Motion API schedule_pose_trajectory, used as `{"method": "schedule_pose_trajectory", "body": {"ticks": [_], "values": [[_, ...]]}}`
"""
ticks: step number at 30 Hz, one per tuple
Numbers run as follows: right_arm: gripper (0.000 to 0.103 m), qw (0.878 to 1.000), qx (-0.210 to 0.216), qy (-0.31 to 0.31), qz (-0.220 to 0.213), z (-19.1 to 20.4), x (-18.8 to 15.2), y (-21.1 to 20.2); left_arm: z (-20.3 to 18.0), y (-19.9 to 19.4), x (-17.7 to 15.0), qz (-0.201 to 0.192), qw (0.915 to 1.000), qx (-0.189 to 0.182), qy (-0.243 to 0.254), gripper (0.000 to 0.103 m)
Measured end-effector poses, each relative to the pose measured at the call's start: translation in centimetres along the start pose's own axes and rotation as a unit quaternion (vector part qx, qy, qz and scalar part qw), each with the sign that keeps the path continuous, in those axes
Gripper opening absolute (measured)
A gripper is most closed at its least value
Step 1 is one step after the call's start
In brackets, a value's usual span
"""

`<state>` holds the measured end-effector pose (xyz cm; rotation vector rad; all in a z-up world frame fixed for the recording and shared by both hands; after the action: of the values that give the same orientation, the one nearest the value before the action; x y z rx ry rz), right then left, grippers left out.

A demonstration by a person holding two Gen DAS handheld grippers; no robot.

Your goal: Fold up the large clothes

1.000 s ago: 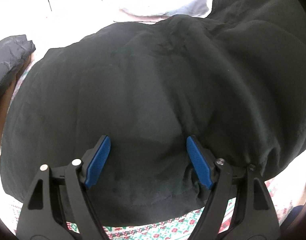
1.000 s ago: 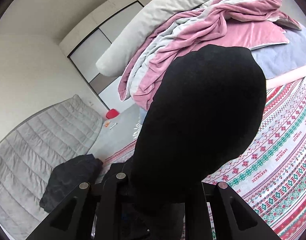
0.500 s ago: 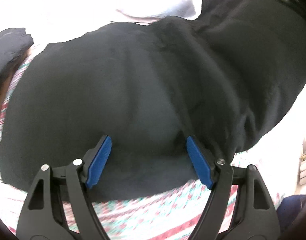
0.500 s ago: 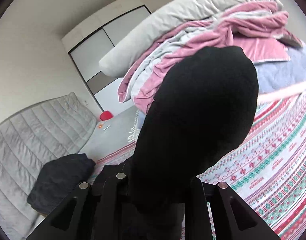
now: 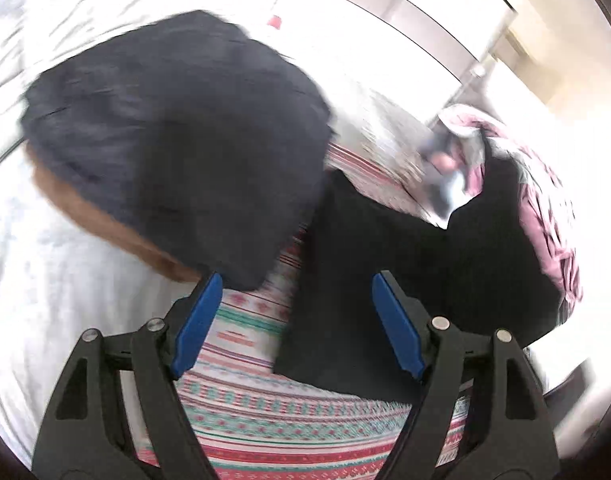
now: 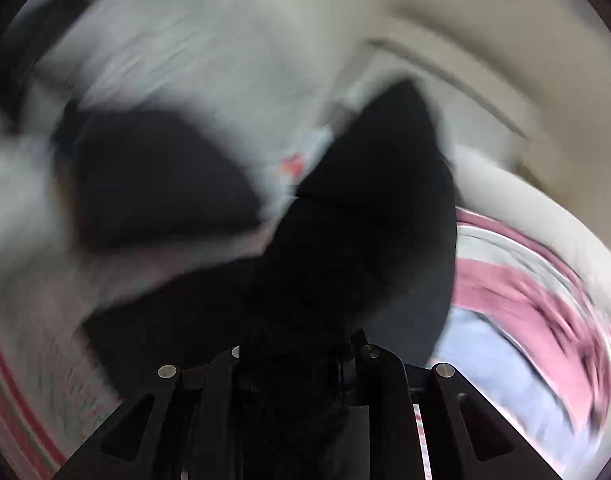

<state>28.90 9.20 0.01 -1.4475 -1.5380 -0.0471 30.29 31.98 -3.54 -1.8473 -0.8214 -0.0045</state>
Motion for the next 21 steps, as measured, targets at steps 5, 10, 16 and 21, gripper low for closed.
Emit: {"method": "schedule_pose_trajectory", "body": {"ticks": [5, 10, 16, 21], "values": [[0.02, 0.989, -0.018, -0.119, 0.089, 10.0, -3.9, 6.5, 1.7, 0.3, 0.1, 0.007, 0.9991, -0.02, -0.036, 0.078], [0.043, 0.989, 0.019, -0.064, 0.131, 7.5, -3.3, 5.7, 0.1, 1.2, -0.2, 0.024, 0.9992, -0.03, -0.012, 0.078], [0.07, 0.982, -0.018, -0.15, 0.117, 6.0, -5.3, 3.4, -3.0, 2.0, -0.6, 0.044, 0.9971, -0.059, 0.02, 0.078], [0.07, 0.963, -0.142, -0.202, 0.107, 2.0, -10.4, 3.6, -5.0, 5.7, -2.0, 0.071, 0.9952, -0.017, 0.065, 0.078]]}}
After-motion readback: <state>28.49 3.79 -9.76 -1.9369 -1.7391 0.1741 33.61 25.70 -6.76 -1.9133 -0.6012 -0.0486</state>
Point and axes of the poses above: each gripper's, at about its wrist camera, not at the fingertips, and y roughly the way its jaws point, z to its left, x to its top, the point moved 10 cm from there along y, roughly the way its jaws point, and after that the axes turned 15 degrees about z, right-handed, at the moved point
